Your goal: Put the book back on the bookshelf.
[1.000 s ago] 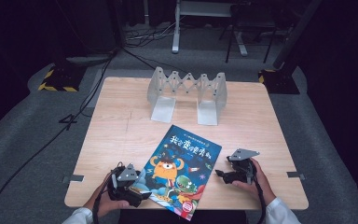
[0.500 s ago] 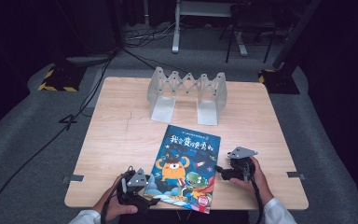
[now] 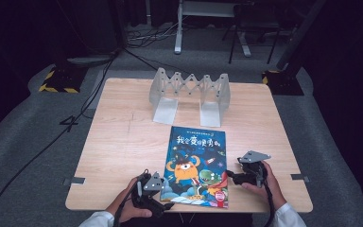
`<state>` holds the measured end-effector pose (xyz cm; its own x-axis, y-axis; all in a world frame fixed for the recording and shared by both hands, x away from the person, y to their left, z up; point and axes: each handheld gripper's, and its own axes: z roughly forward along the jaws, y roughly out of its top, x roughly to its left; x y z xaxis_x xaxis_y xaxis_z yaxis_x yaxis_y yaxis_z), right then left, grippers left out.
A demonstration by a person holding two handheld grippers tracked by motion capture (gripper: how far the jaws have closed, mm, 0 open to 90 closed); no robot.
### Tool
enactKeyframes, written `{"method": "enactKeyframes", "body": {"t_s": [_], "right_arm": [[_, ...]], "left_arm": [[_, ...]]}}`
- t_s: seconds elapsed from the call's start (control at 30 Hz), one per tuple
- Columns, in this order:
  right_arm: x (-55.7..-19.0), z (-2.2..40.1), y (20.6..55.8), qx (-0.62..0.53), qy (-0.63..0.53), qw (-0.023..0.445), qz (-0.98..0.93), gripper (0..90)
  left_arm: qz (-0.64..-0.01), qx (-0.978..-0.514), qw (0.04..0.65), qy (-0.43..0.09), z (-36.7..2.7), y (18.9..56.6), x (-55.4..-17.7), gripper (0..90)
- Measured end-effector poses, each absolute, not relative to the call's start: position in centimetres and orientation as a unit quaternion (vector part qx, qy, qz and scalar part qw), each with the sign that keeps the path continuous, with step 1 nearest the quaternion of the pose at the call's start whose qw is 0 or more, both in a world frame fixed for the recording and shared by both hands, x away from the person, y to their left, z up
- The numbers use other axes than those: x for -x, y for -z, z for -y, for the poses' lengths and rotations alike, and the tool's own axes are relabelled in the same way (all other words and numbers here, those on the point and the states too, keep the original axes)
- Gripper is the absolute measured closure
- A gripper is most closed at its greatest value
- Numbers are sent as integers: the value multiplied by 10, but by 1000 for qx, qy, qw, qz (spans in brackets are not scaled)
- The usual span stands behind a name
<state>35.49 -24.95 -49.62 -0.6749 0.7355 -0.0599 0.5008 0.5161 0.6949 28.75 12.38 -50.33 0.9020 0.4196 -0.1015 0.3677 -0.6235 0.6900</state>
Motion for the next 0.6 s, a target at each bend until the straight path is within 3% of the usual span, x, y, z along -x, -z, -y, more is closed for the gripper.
{"method": "enactKeyframes", "body": {"t_s": [0.33, 0.43, 0.6], "right_arm": [[-358, 266, 497, -387, -336, 172, -841, 296], [-352, 266, 496, -380, -331, 163, -848, 294], [-337, 266, 493, -362, -318, 142, -864, 289]], "left_arm": [[-209, -907, 362, -57, -107, 504, -286, 109], [-214, -902, 371, -53, -112, 503, -286, 170], [-229, -900, 366, -57, -135, 502, -286, 166]]}}
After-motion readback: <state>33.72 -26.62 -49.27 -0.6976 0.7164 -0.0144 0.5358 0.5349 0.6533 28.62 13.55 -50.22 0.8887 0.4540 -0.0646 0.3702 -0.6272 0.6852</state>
